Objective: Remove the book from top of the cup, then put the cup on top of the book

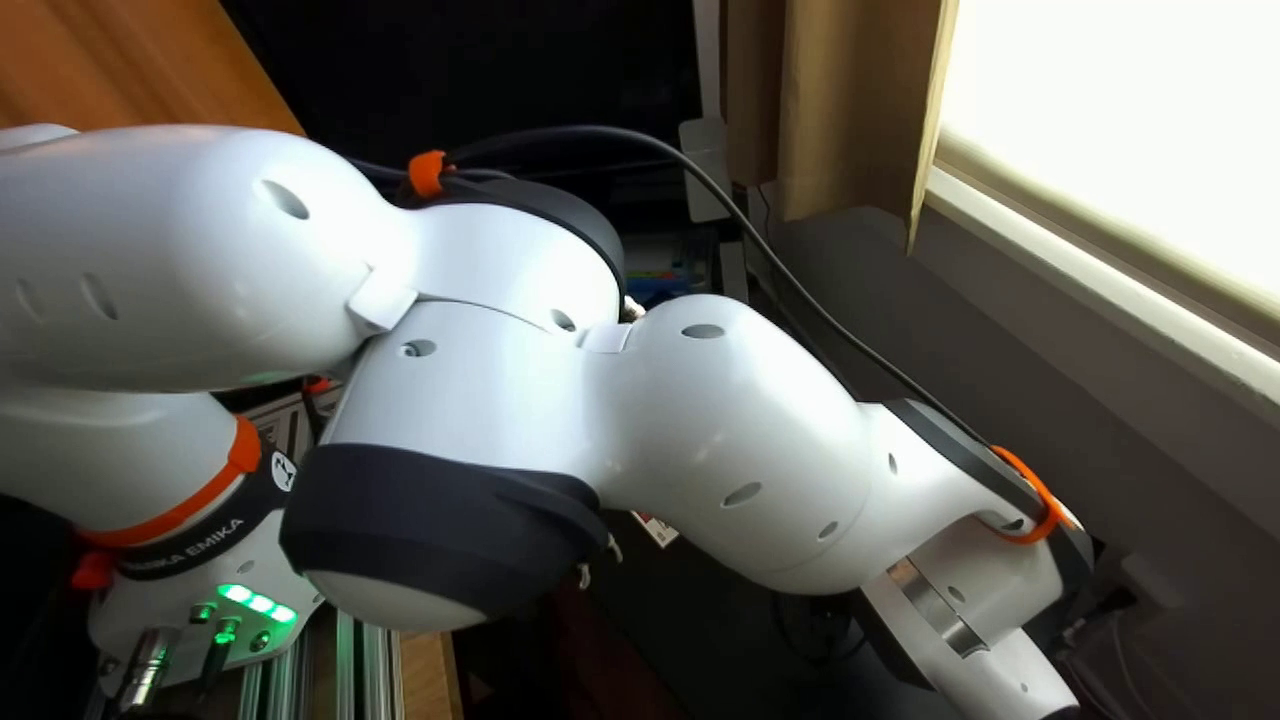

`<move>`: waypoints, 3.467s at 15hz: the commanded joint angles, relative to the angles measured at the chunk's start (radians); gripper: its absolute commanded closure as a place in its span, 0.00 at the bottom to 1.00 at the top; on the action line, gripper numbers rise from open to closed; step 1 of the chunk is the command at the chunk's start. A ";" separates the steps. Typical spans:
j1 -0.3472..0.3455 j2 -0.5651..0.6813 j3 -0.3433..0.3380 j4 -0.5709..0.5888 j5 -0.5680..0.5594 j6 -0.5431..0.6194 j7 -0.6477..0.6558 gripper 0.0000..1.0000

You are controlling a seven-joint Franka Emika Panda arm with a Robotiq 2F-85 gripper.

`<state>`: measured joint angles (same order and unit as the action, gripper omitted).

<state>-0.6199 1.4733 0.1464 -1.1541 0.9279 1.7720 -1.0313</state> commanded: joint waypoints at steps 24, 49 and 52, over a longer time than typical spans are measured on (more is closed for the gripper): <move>-0.017 -0.298 -0.201 -0.448 0.012 0.129 -0.086 0.95; 0.083 -0.342 -0.216 -0.623 -0.014 0.640 0.006 0.00; 0.135 -0.423 -0.222 -0.712 -0.023 0.686 0.052 0.00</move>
<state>-0.5467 1.1560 -0.0589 -1.7379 0.9237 2.4065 -1.0360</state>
